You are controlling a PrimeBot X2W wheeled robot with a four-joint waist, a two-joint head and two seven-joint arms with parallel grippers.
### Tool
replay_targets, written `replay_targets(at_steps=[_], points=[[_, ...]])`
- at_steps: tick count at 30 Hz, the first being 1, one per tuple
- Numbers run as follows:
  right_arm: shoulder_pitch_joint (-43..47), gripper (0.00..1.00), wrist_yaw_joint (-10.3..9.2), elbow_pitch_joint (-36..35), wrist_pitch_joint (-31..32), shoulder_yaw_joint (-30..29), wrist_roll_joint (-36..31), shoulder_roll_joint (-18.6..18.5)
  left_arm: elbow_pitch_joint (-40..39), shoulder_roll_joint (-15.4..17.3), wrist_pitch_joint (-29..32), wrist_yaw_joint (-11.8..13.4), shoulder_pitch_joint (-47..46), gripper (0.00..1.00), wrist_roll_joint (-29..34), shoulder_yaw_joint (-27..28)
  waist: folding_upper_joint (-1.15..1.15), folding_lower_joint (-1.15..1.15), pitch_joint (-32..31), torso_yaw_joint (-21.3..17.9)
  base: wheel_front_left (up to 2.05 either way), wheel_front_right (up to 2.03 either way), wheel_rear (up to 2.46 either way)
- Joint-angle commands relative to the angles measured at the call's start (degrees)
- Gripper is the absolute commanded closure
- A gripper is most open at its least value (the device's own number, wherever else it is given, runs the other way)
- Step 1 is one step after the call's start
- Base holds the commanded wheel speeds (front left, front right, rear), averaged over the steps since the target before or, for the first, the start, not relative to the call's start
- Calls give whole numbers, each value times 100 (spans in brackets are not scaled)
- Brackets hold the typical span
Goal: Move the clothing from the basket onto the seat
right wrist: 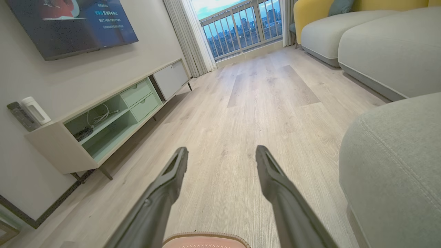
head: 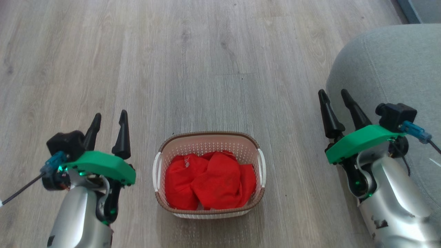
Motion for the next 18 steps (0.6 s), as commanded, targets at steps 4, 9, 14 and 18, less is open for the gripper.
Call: replay_targets(at_steps=[4,9,14,18], points=[[-350,0,-1,-183,-135,114,-339,-78,-214,121,-142,62,-364,0,391,182,0,0,0,-6,0,0,0],[-429,0,-1,-119,-220,160,-658,-92,-174,111,-226,77,-408,0,737,239,0,0,17,-24,0,0,0],[-525,0,-1,6,-304,204,-971,-118,-125,82,-309,81,-456,0,1061,305,0,0,29,-29,0,0,0],[-613,0,-1,66,-372,194,-1216,-130,-73,50,-377,75,-519,0,1296,388,0,0,44,-34,0,0,0]])
